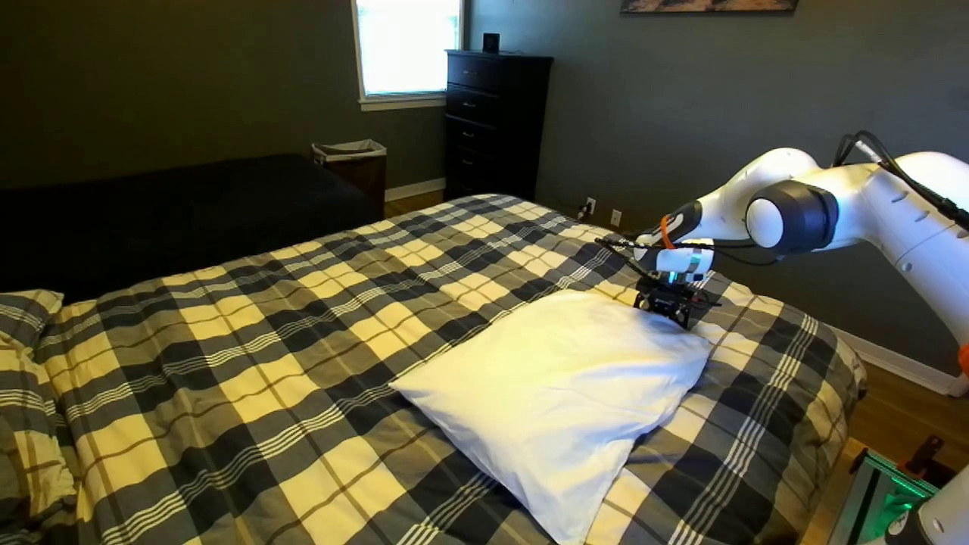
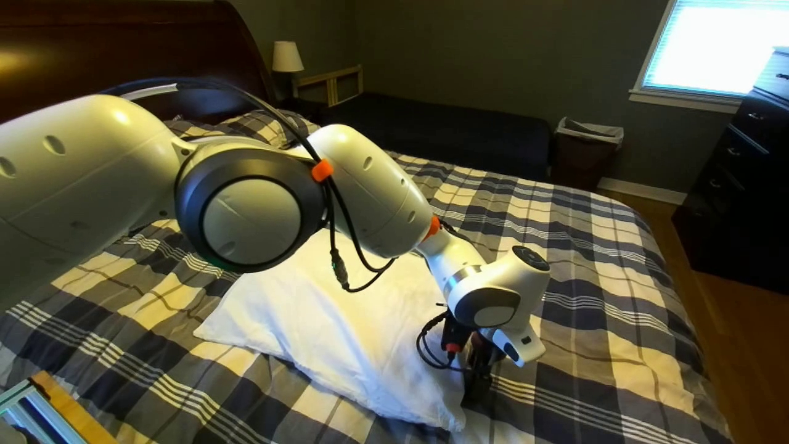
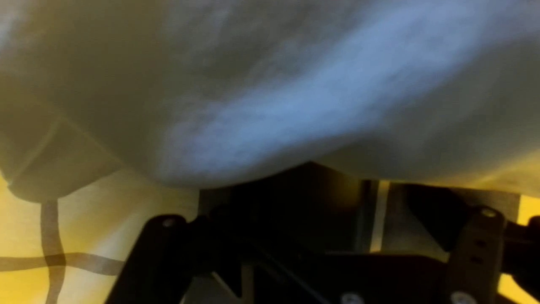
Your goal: Put the remote on the pillow
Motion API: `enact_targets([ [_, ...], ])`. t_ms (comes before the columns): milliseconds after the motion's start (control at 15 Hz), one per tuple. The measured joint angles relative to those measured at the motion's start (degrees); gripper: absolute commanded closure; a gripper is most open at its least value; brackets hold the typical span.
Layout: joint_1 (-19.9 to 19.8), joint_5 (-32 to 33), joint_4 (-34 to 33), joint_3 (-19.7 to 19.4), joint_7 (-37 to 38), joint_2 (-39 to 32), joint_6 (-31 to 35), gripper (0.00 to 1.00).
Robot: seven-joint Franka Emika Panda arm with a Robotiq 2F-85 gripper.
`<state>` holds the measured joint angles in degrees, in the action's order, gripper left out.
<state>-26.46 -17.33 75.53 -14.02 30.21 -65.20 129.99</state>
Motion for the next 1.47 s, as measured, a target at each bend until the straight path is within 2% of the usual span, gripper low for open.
enact_targets([
  [200,-0.5,-0.3,-0.7,0.0,0.1,-0.3,0.0,0.0],
  [267,-0.7,-0.4,-0.8,0.0,0.1,-0.4,0.0,0.07],
  [333,-0.8,-0.5,-0.9,0.0,0.1,-0.5,0.1,0.25],
  [467,-1.0,-0.5,-1.1,-0.1,0.1,-0.7,0.1,0.44],
  [667,-1.0,-0.5,-1.5,-0.4,0.2,-0.9,0.1,0.66],
  [1133,-1.3,-0.5,-1.1,-0.6,0.2,0.4,1.0,0.67],
  [1467,-1.3,-0.4,1.9,-1.6,0.1,5.0,1.5,0.67],
])
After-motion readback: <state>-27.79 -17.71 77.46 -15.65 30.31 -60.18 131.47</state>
